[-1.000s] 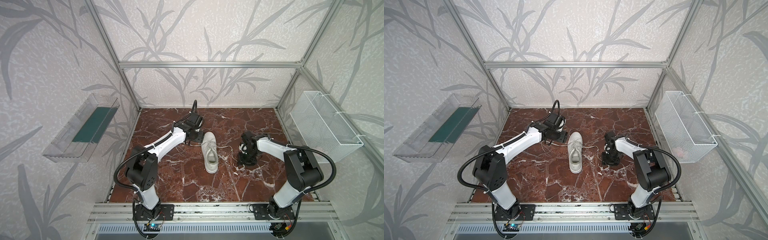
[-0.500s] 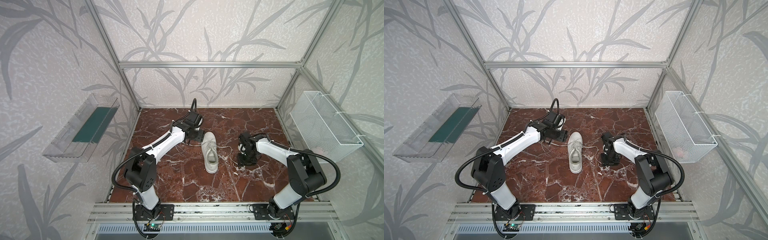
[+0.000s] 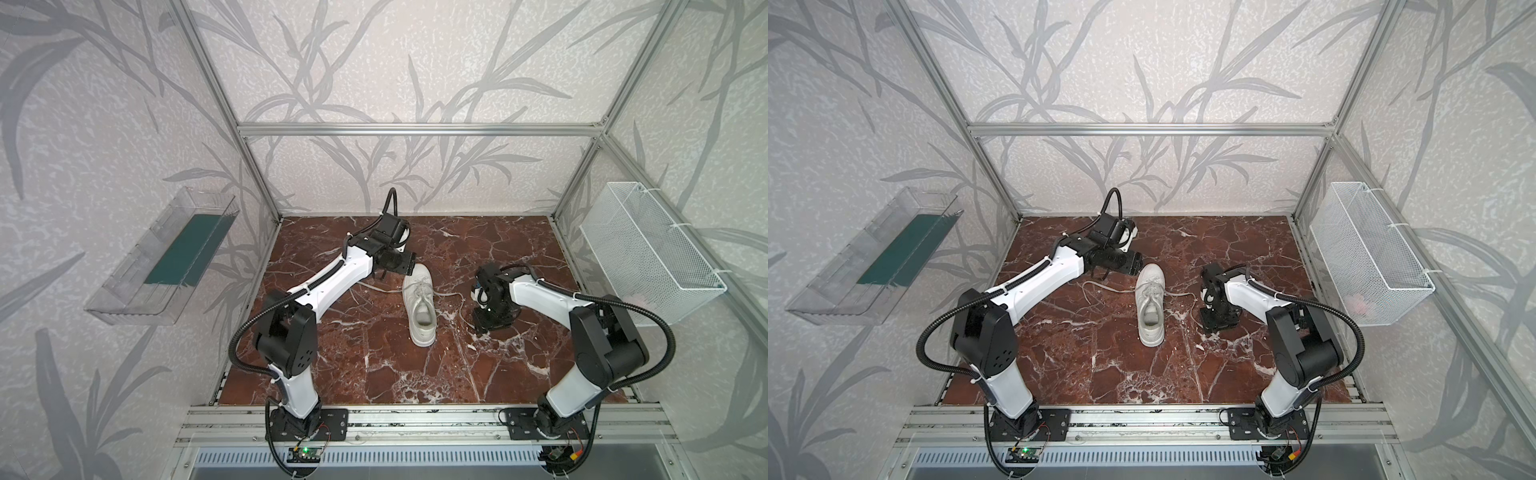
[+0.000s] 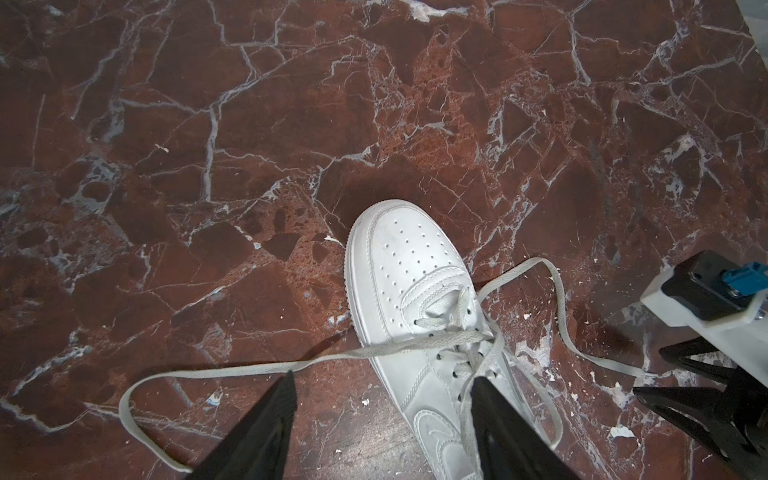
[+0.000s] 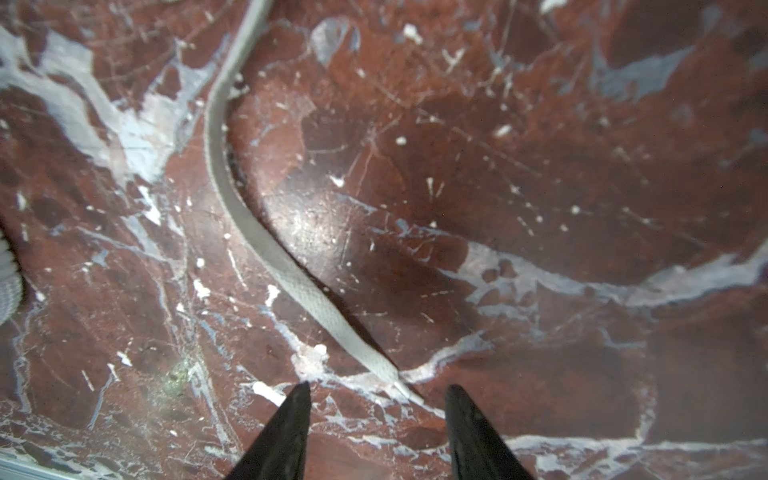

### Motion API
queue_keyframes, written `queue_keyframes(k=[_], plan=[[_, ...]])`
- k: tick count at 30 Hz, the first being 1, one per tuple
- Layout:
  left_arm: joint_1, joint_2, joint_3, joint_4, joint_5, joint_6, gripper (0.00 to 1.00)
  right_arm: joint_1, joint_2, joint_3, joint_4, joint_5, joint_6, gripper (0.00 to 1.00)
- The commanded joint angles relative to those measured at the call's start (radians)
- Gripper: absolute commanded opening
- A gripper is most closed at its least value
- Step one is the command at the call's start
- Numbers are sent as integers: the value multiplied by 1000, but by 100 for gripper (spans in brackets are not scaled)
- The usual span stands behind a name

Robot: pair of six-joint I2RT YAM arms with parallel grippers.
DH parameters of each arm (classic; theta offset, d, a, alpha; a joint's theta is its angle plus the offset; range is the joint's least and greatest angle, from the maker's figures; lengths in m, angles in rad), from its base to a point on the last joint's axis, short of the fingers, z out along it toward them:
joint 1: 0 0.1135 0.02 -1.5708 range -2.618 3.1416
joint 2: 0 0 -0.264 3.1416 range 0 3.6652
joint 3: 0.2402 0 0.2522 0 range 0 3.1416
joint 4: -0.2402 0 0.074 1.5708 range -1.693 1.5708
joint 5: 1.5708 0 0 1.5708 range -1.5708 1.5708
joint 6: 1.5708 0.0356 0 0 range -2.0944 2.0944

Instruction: Tie the shoes

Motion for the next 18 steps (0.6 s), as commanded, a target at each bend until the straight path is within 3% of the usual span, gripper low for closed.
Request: queue_keyframes(k=[1,18], plan=[[4,5,5,-37,12,-4,69,2,-5,-15,-1,-28,-17,53],[4,-28,-72,-34,3,-24,69,15,33,-20,-14,27,3,47]])
